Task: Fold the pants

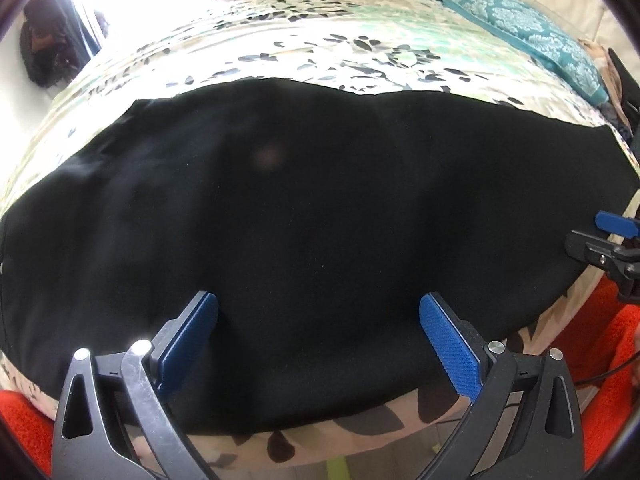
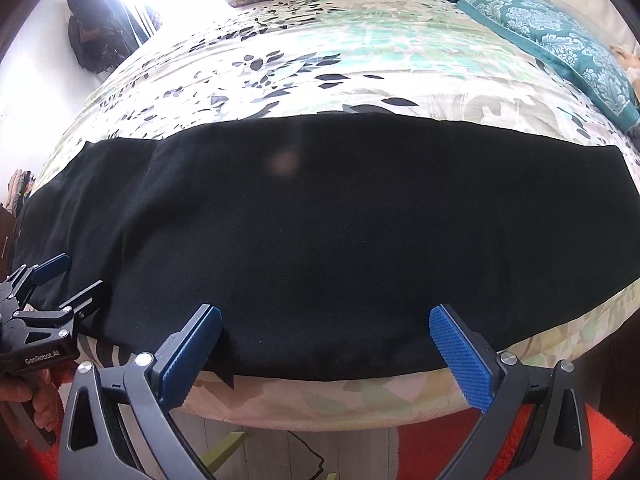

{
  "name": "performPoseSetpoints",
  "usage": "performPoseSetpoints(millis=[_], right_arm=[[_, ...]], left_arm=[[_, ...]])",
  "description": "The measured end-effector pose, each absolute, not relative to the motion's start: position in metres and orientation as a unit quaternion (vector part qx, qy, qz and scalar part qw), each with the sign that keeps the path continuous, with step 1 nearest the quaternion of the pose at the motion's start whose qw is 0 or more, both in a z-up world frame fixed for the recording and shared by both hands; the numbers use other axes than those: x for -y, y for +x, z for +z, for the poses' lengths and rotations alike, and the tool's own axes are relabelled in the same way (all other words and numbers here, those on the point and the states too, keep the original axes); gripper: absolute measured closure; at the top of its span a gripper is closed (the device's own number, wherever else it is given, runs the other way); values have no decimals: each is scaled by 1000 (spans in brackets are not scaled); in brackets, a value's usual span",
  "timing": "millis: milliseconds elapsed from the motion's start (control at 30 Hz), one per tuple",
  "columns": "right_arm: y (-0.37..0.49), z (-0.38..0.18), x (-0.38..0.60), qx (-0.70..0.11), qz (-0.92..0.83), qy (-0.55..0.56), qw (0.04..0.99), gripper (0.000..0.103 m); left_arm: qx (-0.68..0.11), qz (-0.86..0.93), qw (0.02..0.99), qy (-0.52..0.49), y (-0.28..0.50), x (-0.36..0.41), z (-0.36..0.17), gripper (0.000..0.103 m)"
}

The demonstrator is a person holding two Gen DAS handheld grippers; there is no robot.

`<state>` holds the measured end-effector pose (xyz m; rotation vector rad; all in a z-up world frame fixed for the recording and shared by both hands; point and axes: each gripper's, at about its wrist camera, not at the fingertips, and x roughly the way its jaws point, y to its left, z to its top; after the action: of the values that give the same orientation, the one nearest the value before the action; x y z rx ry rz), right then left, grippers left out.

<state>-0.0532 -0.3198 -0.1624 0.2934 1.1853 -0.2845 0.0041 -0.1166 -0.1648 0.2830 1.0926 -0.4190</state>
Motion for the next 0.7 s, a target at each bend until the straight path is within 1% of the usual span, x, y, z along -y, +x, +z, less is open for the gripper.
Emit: performPoseSetpoints(millis=[200,267,400,467,600,700], right_arm=[[-52,-167,320,-557,-138,130,808,0],[-52,-165,320,-555,-140,134,809,0],[-60,-144,323,-510,-156,131,836,0],[-61,-140,325,-500,-166,121,841,0],[-60,-146,332,-512,-169,134,831,0],[-60,-147,335,-513,-174,137,829,0]], left_arm=[[-524,-189,821,126,4,108,-160,3],[-519,-190,826,115,3,107,-150,3],[-490,-204,840,114,5,116,-128,3],[-486,-207,842,114,11,124,-123,3],[-486,-202,843,111,25,136,-123,3],[-493,-196,840,114,35,143,-134,3]])
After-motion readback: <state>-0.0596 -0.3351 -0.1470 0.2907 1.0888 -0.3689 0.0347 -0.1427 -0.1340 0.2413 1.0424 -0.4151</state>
